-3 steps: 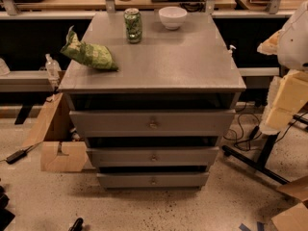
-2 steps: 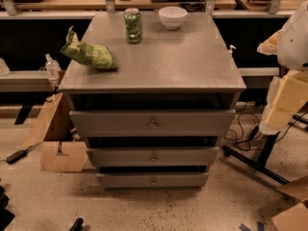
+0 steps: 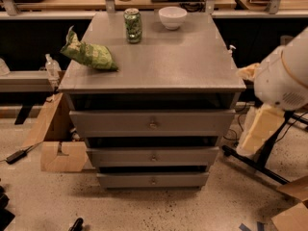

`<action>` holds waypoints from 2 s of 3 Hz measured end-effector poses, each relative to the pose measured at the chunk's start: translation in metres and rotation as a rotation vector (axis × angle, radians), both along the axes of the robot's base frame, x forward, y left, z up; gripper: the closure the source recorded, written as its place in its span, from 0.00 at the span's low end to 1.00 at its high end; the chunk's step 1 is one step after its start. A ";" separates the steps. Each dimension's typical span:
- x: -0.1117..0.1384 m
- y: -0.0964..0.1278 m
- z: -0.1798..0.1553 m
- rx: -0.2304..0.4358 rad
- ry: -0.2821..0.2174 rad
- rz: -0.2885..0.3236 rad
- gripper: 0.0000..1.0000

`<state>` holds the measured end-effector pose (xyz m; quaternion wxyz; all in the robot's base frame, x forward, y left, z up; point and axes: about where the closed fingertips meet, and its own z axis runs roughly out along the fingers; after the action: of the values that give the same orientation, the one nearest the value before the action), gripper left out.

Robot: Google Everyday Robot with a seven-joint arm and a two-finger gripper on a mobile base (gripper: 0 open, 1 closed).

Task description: Open top drawer

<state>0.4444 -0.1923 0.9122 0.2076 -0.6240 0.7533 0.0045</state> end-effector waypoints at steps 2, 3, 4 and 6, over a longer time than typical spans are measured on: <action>0.039 0.014 -0.088 -0.053 -0.179 0.056 0.00; 0.081 0.011 -0.107 -0.109 -0.258 0.022 0.00; 0.091 0.002 -0.103 -0.157 -0.290 -0.002 0.00; 0.070 0.034 -0.134 -0.278 -0.233 0.080 0.00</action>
Offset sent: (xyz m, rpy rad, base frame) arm 0.1035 0.0193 -0.1011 -0.0771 -0.4254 0.0211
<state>0.5146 -0.1581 0.7780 0.2048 -0.6724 0.6922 -0.1637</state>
